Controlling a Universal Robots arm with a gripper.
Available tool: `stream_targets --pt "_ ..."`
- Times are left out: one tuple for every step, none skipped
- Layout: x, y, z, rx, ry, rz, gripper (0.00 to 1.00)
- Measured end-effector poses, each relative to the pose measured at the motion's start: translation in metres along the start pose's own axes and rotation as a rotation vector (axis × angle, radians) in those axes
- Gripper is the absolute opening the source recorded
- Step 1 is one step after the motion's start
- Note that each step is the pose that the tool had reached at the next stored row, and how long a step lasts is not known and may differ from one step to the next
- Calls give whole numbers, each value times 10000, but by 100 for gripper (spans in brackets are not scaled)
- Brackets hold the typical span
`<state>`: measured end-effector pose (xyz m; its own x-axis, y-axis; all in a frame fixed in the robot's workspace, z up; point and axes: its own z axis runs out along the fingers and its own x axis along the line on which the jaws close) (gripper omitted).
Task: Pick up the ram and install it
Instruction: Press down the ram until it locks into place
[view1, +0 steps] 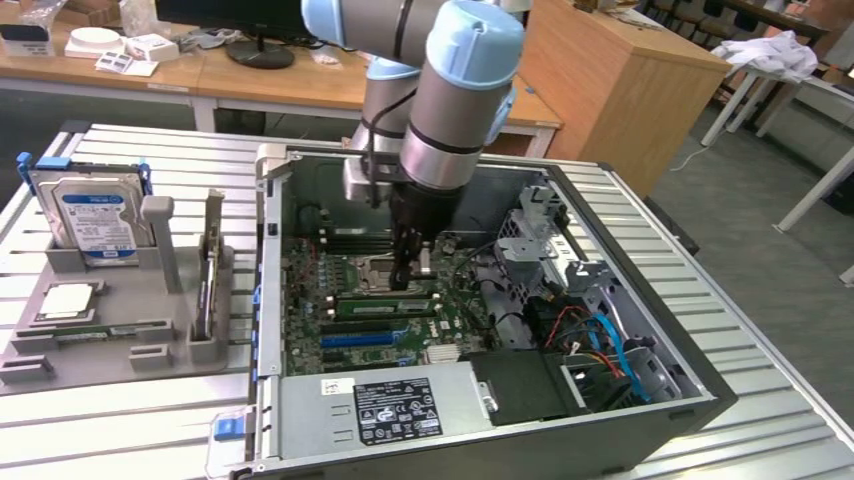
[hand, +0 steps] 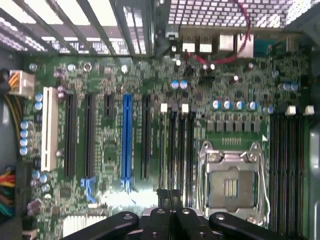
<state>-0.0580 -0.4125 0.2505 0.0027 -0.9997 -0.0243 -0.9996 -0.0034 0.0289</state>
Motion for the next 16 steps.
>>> stream_targets --pt "0 24 1 0 -1 0 11" --pt "0 47 2 0 0 -1 11" --pt "0 70 3 1 -1 -1 11" --pt "0 90 4 0 0 0 11" --pt "-1 105 5 0 -1 0 11" --pt "-1 116 6 0 0 1 11" --pt "0 127 6 0 0 0 11" --pt "0 141 7 0 0 -1 11" --pt "0 158 7 0 1 -1 11" --pt "0 176 8 0 1 -1 11" --pt "0 195 9 0 1 -1 11" --pt "-1 216 10 1 0 -1 11" --pt "-1 234 11 0 0 0 11" --pt "-1 250 12 0 -1 0 11" --pt "-1 266 12 0 0 0 11" --pt "-1 275 13 0 -1 0 11"
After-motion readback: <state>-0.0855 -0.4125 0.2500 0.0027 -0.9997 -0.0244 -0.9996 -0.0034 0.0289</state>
